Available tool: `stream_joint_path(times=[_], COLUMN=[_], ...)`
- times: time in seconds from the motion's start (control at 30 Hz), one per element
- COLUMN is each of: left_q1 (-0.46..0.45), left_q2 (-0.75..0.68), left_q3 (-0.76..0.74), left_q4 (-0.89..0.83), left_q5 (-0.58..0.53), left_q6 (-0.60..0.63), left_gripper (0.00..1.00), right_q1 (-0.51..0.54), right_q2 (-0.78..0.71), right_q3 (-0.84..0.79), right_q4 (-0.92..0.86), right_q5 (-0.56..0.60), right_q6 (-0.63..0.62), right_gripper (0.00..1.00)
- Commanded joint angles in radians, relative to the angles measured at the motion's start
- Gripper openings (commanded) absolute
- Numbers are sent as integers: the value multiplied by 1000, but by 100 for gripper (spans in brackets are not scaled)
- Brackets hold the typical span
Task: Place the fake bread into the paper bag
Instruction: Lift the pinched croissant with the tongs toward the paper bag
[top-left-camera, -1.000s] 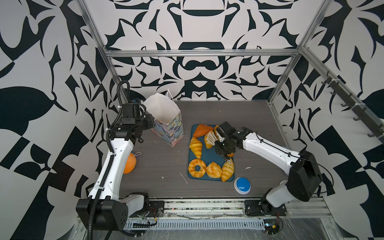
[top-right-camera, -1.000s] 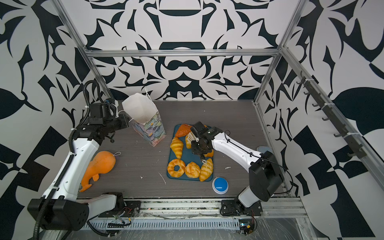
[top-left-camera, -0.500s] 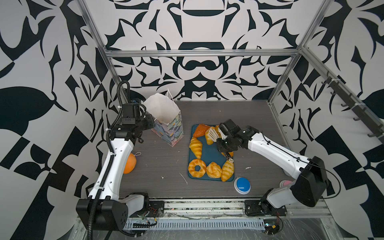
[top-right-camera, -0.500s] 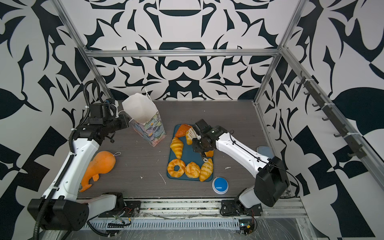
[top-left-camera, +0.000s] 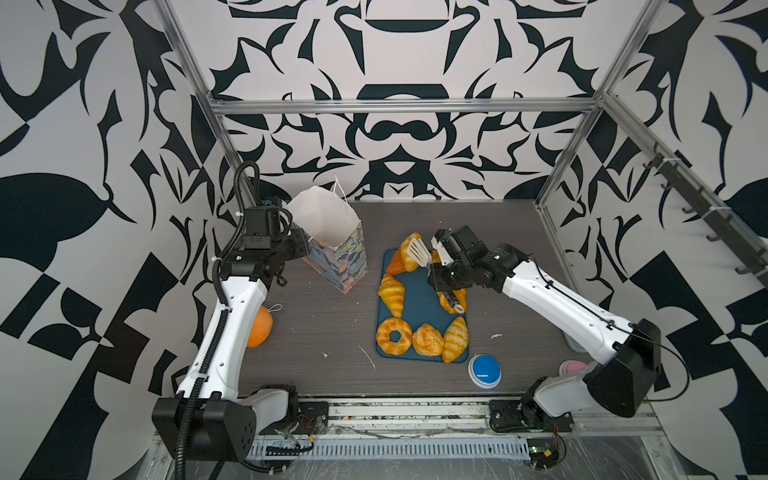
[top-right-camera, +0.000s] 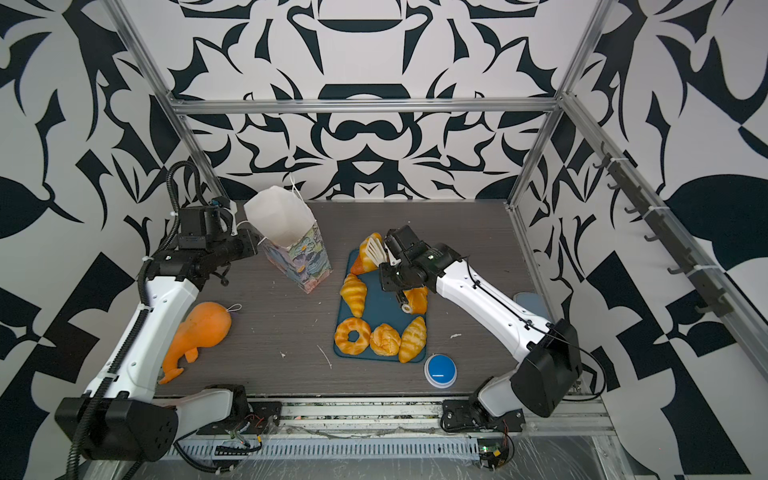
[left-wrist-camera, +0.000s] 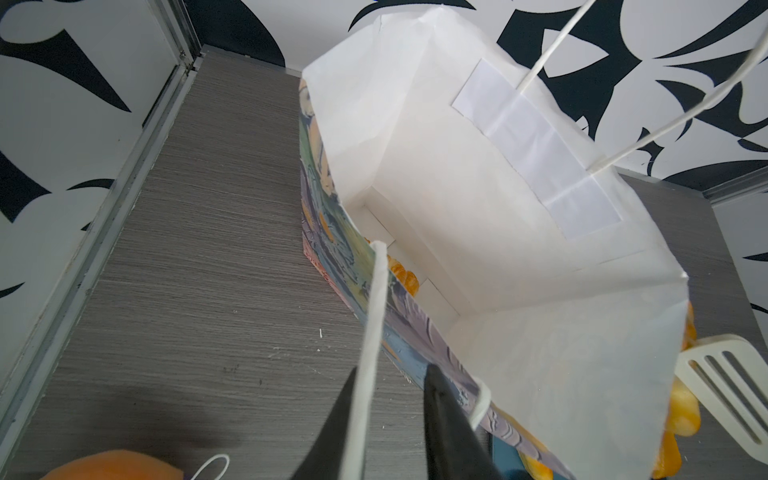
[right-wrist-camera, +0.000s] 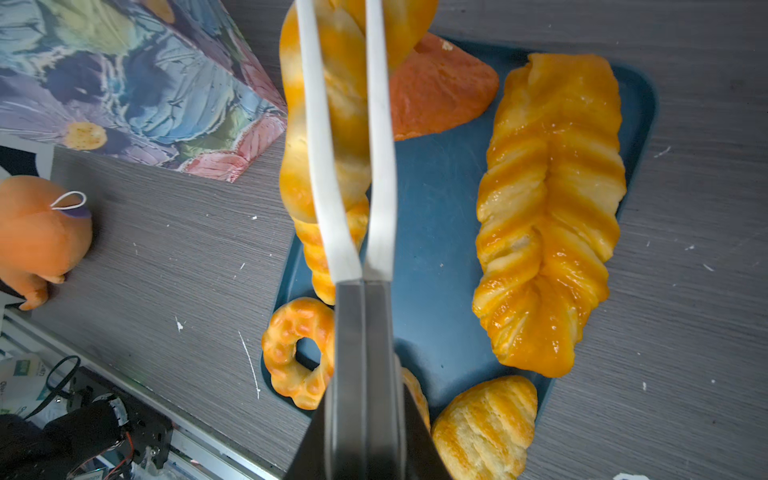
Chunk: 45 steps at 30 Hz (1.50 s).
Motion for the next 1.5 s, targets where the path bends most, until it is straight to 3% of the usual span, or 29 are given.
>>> stream_joint_path(times=[0.0,0.77,1.47], left_q1=[4,4,4], left_q2=[-15,-27,-45], left_q3=[-13,-19,-21], left_q4=[-2,-2,-2], left_q5=[12,10,2], left_q6=[-10,-9,-7], left_gripper=[27,28,28], right_q1=[21,176,213], right_q2=[-51,41,292], right_q3=[93,368,648], right_q4=[62,106,138], right_q5=[-9,-13,-104], right_q6=[-43,-136,-148], right_gripper=[21,23,24])
